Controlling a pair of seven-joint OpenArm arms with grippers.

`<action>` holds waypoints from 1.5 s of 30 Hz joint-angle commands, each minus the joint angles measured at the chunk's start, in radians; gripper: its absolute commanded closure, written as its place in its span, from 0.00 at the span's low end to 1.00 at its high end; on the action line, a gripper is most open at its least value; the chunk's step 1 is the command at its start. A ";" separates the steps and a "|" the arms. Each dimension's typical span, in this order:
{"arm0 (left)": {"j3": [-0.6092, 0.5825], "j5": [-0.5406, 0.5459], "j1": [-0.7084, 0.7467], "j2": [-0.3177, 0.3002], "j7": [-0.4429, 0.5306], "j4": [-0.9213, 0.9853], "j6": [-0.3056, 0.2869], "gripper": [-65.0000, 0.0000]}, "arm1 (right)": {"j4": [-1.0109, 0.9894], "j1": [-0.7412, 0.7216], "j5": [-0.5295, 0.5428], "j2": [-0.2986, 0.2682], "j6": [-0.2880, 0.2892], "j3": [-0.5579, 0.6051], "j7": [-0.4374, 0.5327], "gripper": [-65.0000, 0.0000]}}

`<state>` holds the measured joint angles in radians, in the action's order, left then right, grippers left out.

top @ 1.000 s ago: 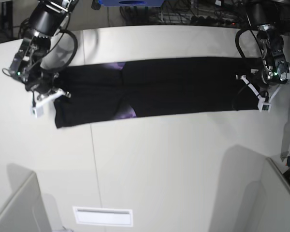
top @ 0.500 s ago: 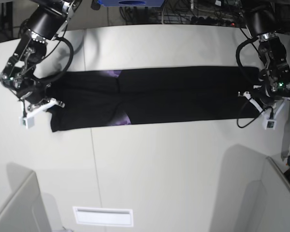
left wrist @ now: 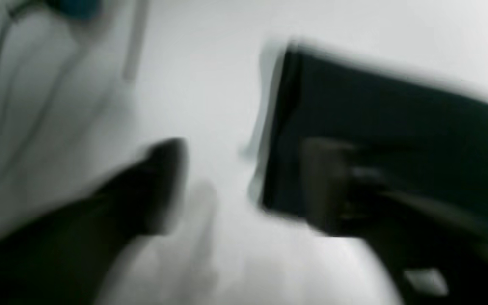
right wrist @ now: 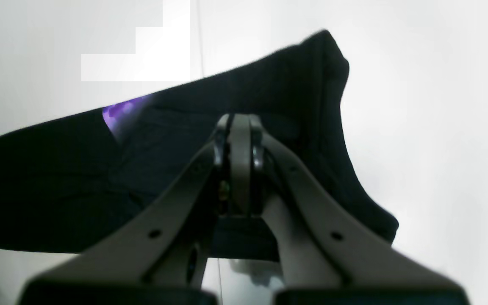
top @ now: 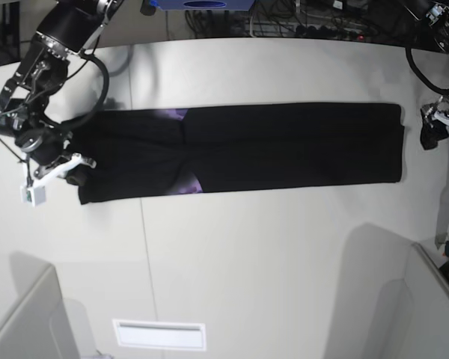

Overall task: Fold the T-shirt properly
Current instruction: 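Grasp the folded strip's ends and pull it away from the robot, then grasp the strip's end with the left gripper and fold it toward the middle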

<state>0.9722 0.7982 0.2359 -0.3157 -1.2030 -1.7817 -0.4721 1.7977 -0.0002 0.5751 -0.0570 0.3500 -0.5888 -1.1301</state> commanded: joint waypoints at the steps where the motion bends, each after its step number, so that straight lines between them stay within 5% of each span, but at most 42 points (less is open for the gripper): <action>1: 0.004 0.022 0.009 -0.013 0.027 0.004 -0.004 0.02 | 0.018 -0.016 0.016 -0.008 0.004 -0.001 0.020 1.00; 23: -0.263 0.048 -0.091 -0.040 0.176 0.471 0.003 0.05 | 0.072 -0.002 0.016 0.006 0.005 0.000 -0.008 1.00; 25: -0.266 0.048 -0.096 -0.040 0.174 0.487 0.003 0.16 | 0.078 -0.002 0.016 0.006 0.005 0.000 -0.008 1.00; 32: -0.361 0.048 -0.123 -0.056 0.240 0.596 0.003 1.00 | 0.078 -0.001 0.016 0.006 0.005 -0.001 -0.008 1.00; 41: -0.384 0.046 -0.097 -0.150 0.332 0.510 0.005 1.00 | 0.073 0.013 0.018 0.006 0.005 -0.003 -0.008 1.00; 45: -0.395 0.013 -0.039 -0.153 0.332 0.267 0.109 1.00 | 0.070 0.013 0.018 0.006 0.005 -0.003 -0.008 1.00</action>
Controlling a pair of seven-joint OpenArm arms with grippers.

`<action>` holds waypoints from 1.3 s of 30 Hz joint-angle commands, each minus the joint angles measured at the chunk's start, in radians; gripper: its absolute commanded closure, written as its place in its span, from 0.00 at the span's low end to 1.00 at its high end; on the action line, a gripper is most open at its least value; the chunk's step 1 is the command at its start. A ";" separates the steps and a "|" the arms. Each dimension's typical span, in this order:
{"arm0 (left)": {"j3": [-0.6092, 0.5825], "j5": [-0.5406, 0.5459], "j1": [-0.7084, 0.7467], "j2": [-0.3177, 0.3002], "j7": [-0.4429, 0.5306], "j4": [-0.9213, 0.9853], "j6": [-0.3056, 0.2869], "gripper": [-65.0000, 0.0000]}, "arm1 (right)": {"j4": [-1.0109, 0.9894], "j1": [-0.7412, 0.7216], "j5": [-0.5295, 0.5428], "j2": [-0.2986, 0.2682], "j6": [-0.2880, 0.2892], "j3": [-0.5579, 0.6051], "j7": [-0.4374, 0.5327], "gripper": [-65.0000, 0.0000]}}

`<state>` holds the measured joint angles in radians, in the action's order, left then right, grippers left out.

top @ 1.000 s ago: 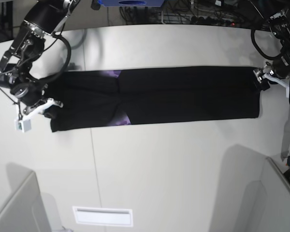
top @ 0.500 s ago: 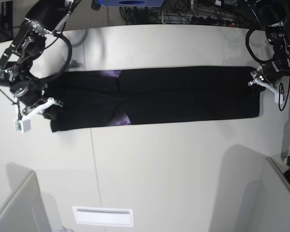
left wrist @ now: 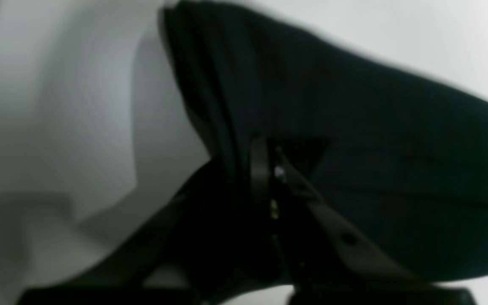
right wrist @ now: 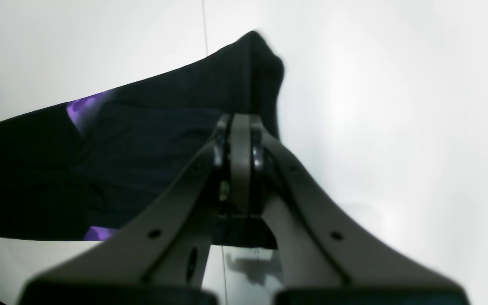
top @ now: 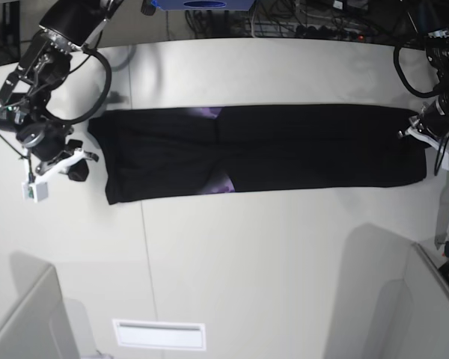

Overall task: Fold the T-shirt properly
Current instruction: 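Grasp the strip's end with the left gripper and fold it toward the middle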

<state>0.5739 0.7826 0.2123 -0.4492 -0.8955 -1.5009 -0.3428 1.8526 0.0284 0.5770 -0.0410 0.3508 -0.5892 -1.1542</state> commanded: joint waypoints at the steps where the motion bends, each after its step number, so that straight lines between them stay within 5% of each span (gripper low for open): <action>1: -0.005 -0.002 -0.001 -0.007 0.023 -0.086 0.006 1.00 | 0.015 -0.015 0.016 -0.010 0.004 -0.002 0.016 1.00; 7: -0.226 -0.167 0.032 0.111 -0.029 -0.387 0.070 1.00 | 0.015 -0.015 0.016 -0.010 0.004 -0.002 0.016 1.00; 17: -0.472 -0.463 -0.014 0.339 -0.083 -0.413 0.070 1.00 | 0.015 -0.014 0.016 -0.010 0.004 -0.002 0.016 1.00; 21: -0.549 -0.516 -0.026 0.356 -0.083 -0.399 0.070 1.00 | 0.015 -0.014 0.016 -0.010 0.004 -0.002 0.016 1.00; 39: -0.565 -0.513 -0.038 0.369 -0.083 -0.376 0.070 1.00 | 0.015 -0.014 0.016 -0.010 0.004 -0.002 0.016 1.00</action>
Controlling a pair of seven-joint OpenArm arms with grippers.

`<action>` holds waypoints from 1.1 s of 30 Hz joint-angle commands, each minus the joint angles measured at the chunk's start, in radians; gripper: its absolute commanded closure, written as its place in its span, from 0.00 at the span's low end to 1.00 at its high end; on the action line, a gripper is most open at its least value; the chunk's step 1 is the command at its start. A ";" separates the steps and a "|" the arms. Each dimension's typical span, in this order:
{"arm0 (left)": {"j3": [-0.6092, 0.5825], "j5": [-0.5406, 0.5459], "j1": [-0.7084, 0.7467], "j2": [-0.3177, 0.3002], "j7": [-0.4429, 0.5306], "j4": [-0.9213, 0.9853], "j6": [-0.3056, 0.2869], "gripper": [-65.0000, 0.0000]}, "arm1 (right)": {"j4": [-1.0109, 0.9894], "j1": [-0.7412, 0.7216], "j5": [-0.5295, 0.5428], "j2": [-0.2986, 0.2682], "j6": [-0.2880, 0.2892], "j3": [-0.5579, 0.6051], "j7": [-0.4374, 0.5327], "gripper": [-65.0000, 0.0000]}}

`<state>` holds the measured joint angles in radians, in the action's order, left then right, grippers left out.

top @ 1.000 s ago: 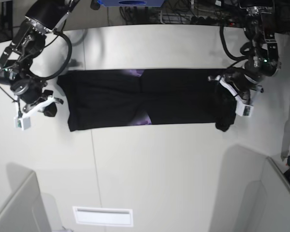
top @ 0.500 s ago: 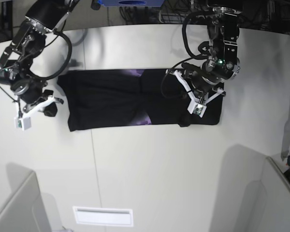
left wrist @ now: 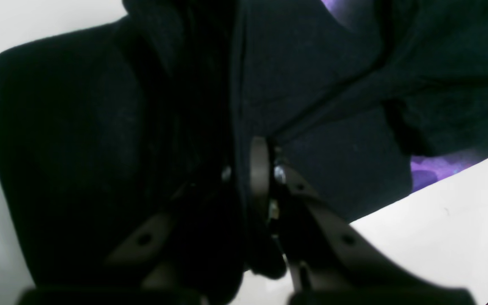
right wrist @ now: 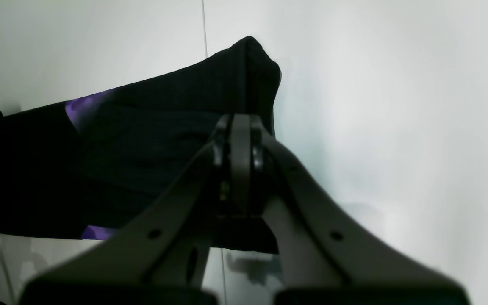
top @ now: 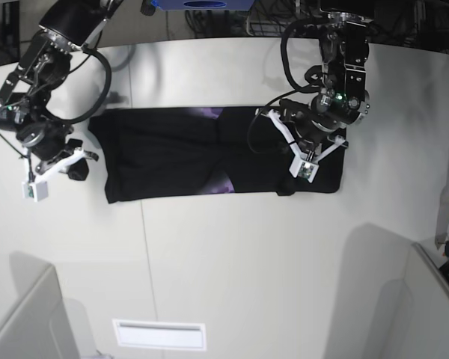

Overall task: Fold the T-shirt properly
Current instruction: 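Grasp the strip's end with the left gripper and fold it toward the middle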

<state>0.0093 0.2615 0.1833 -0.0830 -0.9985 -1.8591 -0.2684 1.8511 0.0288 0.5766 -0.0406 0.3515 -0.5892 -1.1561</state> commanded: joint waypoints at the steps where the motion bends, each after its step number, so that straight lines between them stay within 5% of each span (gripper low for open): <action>1: -0.001 0.008 -0.009 0.002 0.020 -0.018 -0.004 1.00 | 0.017 -0.014 0.016 -0.011 0.004 -0.002 0.018 1.00; 12: -0.002 0.008 -0.001 0.002 0.020 -0.018 -0.004 1.00 | 0.017 -0.014 0.016 -0.011 0.004 -0.002 0.018 1.00; 25: -0.128 0.008 -0.014 0.004 0.020 -0.018 -0.004 0.47 | 0.017 -0.013 0.016 -0.009 0.004 -0.002 0.018 1.00; 31: -0.170 0.009 -0.020 0.053 0.020 -0.086 -0.004 0.49 | 0.017 -0.003 0.016 -0.009 -0.004 -0.007 0.018 1.00; 33: -0.093 0.009 0.008 0.048 0.020 -0.122 -0.004 0.67 | 0.017 -0.003 0.016 -0.009 -0.004 -0.007 0.000 1.00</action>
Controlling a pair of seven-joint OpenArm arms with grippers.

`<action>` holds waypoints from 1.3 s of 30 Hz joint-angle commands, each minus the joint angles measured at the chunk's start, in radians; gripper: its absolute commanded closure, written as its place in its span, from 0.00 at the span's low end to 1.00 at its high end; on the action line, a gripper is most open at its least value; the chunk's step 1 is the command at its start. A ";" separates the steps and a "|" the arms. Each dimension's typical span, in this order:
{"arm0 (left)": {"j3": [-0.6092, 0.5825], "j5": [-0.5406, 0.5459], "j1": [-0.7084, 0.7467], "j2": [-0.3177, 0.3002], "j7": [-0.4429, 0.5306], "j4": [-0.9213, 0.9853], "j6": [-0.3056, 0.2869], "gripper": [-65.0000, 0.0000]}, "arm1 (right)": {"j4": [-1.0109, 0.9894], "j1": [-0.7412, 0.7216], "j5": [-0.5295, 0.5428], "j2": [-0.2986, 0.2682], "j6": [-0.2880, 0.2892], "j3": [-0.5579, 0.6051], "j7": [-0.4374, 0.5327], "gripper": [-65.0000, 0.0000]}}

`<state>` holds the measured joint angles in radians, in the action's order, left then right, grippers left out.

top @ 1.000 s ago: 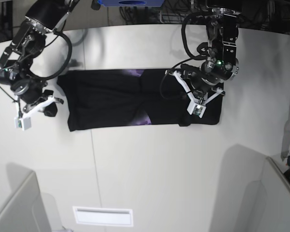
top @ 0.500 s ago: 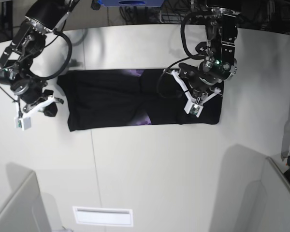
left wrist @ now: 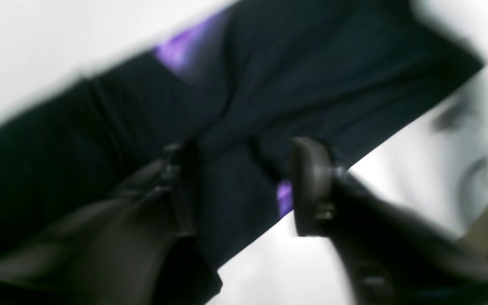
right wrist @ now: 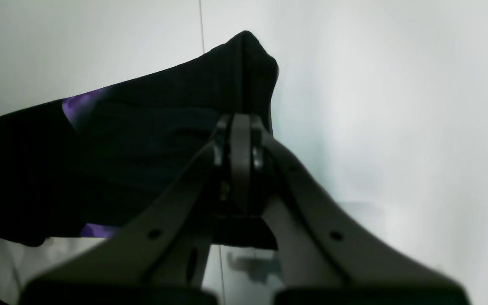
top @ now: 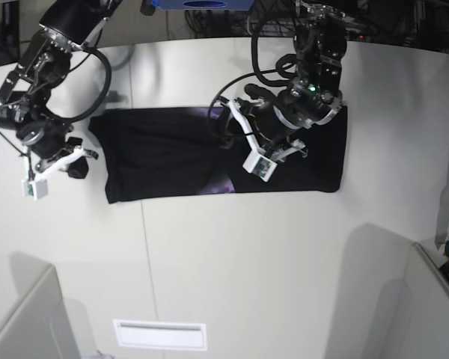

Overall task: Fold the T-shirt properly
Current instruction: 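Grasp the strip's end with the left gripper and fold it toward the middle, then fold both ends of the strip inward toward each other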

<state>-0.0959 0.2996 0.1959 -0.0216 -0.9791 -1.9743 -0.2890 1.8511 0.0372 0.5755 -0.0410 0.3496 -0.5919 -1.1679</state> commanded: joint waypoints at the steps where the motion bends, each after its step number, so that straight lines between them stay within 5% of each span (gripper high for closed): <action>1: 0.084 -0.029 0.007 -0.013 0.001 -0.010 0.017 0.83 | 0.017 -0.016 0.018 -0.009 -0.001 -0.006 -0.017 1.00; 2: 0.167 -0.029 0.021 -0.015 0.001 -0.010 0.017 1.00 | 0.014 -0.023 0.018 -0.009 0.003 -0.006 -0.048 1.00; 6: 0.516 -0.029 0.086 -0.076 0.001 0.010 -0.017 1.00 | -0.081 -0.090 0.018 -0.012 0.004 -0.007 -0.108 0.32; 8: 0.641 -0.029 0.112 -0.130 0.009 0.036 -0.097 1.00 | -0.167 -0.121 0.019 -0.020 0.006 -0.007 -0.099 0.16; 13: 0.856 -0.030 0.092 -0.219 0.010 0.203 -0.235 1.00 | -0.350 -0.190 0.018 -0.021 0.053 -0.001 -0.094 0.16; 18: 0.875 -0.030 0.070 -0.237 0.059 0.312 -0.249 1.00 | -0.442 -0.188 -0.016 -0.021 0.064 0.003 -0.024 0.16; 24: 0.749 -0.037 0.043 -0.228 0.131 0.359 -0.241 1.00 | -0.520 -0.162 -0.051 -0.021 0.073 0.008 -0.013 0.16; 28: 0.718 -0.038 -0.009 -0.202 0.131 0.419 -0.240 1.00 | -0.465 -0.105 -0.050 -0.017 0.150 0.123 -0.019 0.18; 35: 0.557 -0.038 -0.052 -0.186 0.134 0.439 -0.146 1.00 | -0.486 -0.079 -0.050 -0.012 0.150 0.145 0.001 0.25; 39: 0.471 -0.038 -0.066 -0.183 0.134 0.445 -0.146 1.00 | -0.534 -0.084 -0.050 -0.020 0.150 0.145 0.053 0.42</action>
<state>0.3782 0.2588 0.1299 -0.2047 -0.8215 -1.5272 -0.4221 1.3285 -0.0547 0.5884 -0.0616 0.5098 -0.4507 -1.0531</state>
